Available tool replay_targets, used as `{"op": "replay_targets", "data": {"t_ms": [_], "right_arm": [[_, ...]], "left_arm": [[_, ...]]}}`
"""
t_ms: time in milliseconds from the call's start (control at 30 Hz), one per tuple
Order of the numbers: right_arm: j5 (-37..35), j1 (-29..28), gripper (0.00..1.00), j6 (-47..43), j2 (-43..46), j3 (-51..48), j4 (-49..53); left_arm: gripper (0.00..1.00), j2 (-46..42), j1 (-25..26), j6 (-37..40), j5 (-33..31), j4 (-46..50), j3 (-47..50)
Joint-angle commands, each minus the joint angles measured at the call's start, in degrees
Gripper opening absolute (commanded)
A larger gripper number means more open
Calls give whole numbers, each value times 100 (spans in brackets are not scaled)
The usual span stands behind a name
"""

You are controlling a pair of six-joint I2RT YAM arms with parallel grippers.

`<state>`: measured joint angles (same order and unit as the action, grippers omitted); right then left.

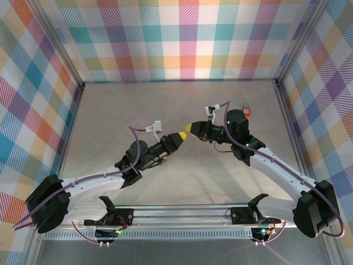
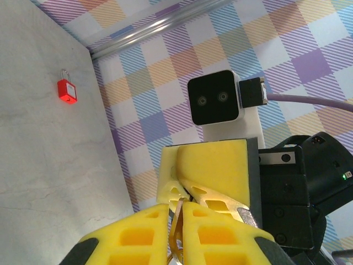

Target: Unlock with the key

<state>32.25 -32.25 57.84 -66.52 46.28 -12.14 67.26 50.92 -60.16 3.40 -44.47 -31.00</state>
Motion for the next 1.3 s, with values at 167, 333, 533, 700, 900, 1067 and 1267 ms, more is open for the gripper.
{"op": "replay_targets", "data": {"t_ms": [167,333,533,700,900,1067,1267], "right_arm": [[151,-36,0,-92,-19,34,-224],[97,-31,0,-98,-26,1,-239],[62,-36,0,-72,-54,-34,-279],[38,-33,0,-54,-63,-49,-324],[18,-36,0,-36,-63,-76,-356],[9,-34,0,-28,-68,-101,-375],[-10,-35,0,-1,-81,-137,-416]], "left_arm": [[0,201,-11,130,625,-286,-300],[6,434,-3,-112,825,-760,-255],[9,516,6,-281,831,-1065,-89],[15,481,30,-314,818,-1090,-56],[16,507,52,-358,811,-1178,-20],[14,507,62,-356,842,-1178,-61],[4,586,94,-348,930,-1189,-130]]}}
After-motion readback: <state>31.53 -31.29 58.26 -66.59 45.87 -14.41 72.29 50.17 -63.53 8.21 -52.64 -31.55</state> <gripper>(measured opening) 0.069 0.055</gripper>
